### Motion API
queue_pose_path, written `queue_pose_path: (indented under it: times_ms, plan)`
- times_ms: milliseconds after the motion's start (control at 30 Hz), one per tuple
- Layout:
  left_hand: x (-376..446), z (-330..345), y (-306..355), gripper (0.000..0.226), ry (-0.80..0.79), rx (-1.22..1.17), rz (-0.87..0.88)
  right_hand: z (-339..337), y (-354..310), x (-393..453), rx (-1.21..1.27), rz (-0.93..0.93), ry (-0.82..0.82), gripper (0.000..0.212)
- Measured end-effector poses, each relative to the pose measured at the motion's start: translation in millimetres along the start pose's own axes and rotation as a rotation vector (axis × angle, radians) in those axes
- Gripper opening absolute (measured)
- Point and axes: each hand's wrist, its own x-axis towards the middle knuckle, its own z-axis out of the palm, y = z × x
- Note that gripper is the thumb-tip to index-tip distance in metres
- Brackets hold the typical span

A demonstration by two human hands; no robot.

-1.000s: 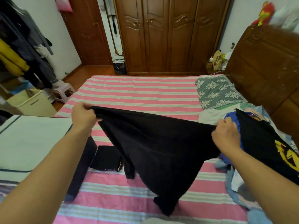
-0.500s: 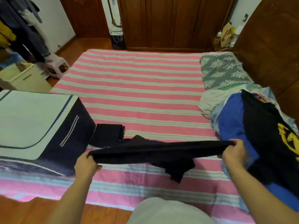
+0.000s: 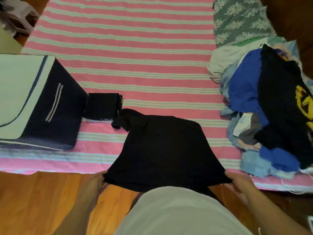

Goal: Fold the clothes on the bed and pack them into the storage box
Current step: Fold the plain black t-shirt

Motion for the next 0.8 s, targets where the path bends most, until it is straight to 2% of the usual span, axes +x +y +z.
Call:
queue_pose_path:
  times_ms: [100, 167, 200, 267, 300, 333, 433, 500, 600, 700, 800]
  plan:
    - [-10.6, 0.4, -0.1, 0.029, -0.002, 0.092, -0.056, -5.5, 9.7, 4.0, -0.014, 0.142, -0.005, 0.022]
    - [-12.2, -5.8, -4.1, 0.019, 0.076, 0.164, -0.111, -16.6, 18.3, 6.5, 0.036, 0.248, -0.07, 0.036]
    - [-13.0, -5.5, -2.1, 0.015, 0.091, 0.124, -0.203, -16.9, 14.7, -0.3, 0.061, 0.312, -0.115, 0.041]
    - [-13.8, 2.0, 19.2, 0.012, 0.068, 0.008, -0.355, -6.3, -13.9, -24.2, 0.175, 0.371, -0.18, 0.027]
    - [-7.9, 10.9, 41.3, 0.013, 0.071, -0.046, -0.355, 4.1, -40.0, -31.2, 0.257, 0.365, -0.188, 0.019]
    - [2.7, 23.1, 70.2, 0.014, 0.072, -0.129, -0.317, 16.7, -73.0, -39.5, 0.338, 0.314, -0.226, 0.016]
    - [4.0, 74.7, 211.1, 0.016, -0.023, -0.326, -0.002, 44.2, -191.4, -73.5, 0.471, 0.046, -0.276, 0.016]
    - [-30.5, 104.0, 314.8, 0.025, -0.112, -0.412, 0.23, 47.3, -276.7, -109.5, 0.572, -0.123, -0.324, 0.02]
    - [-105.2, 128.3, 448.2, 0.024, -0.234, -0.468, 0.522, 31.9, -386.4, -186.7, 0.723, -0.369, -0.454, 0.023]
    - [-168.5, 132.3, 539.3, 0.028, -0.284, -0.494, 0.707, 14.3, -453.2, -263.6, 0.872, -0.535, -0.518, 0.021]
    - [-216.8, 125.7, 589.8, 0.032, -0.321, -0.534, 0.877, -4.6, -483.2, -326.9, 0.982, -0.666, -0.588, 0.017]
